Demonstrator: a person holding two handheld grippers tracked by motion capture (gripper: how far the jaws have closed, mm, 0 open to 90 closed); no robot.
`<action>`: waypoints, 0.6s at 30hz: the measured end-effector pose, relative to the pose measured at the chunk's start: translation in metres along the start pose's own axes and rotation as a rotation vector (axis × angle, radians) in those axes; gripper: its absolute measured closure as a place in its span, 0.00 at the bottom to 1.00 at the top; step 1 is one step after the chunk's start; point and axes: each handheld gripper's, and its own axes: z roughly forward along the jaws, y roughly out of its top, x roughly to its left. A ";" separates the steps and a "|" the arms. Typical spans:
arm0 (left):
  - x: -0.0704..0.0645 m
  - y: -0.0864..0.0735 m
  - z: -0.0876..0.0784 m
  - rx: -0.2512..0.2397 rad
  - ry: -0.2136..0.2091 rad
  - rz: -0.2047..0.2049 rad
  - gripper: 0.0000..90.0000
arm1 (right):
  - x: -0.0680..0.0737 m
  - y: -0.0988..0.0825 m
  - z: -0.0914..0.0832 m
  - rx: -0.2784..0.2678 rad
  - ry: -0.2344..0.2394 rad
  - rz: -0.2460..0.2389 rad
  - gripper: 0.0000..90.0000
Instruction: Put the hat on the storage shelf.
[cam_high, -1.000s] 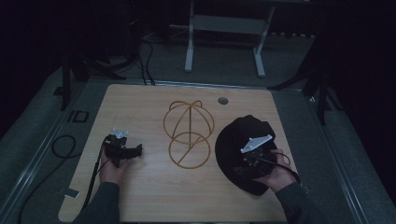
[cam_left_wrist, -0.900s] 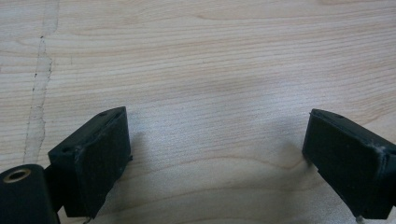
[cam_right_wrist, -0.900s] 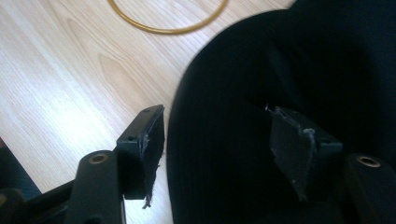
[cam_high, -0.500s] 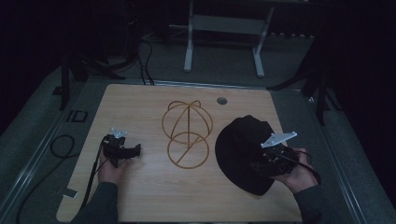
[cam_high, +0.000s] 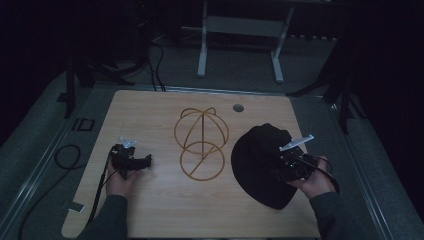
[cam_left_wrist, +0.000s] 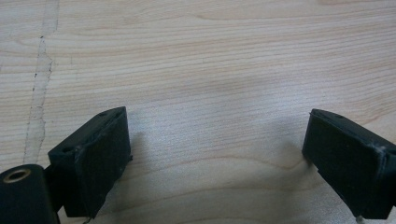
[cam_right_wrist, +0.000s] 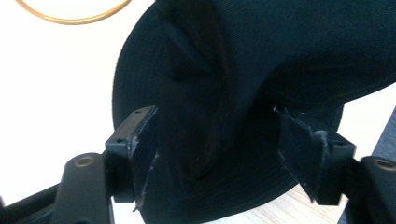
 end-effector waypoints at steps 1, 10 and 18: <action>0.000 0.000 0.000 0.000 0.000 0.000 0.09 | 0.000 0.001 0.001 0.003 -0.008 0.002 0.35; 0.000 0.000 0.000 0.000 0.000 0.000 0.09 | -0.001 0.012 0.009 0.051 -0.011 0.036 0.44; 0.000 0.000 0.000 0.001 -0.001 0.001 0.09 | -0.008 0.015 0.019 0.104 0.026 0.099 0.56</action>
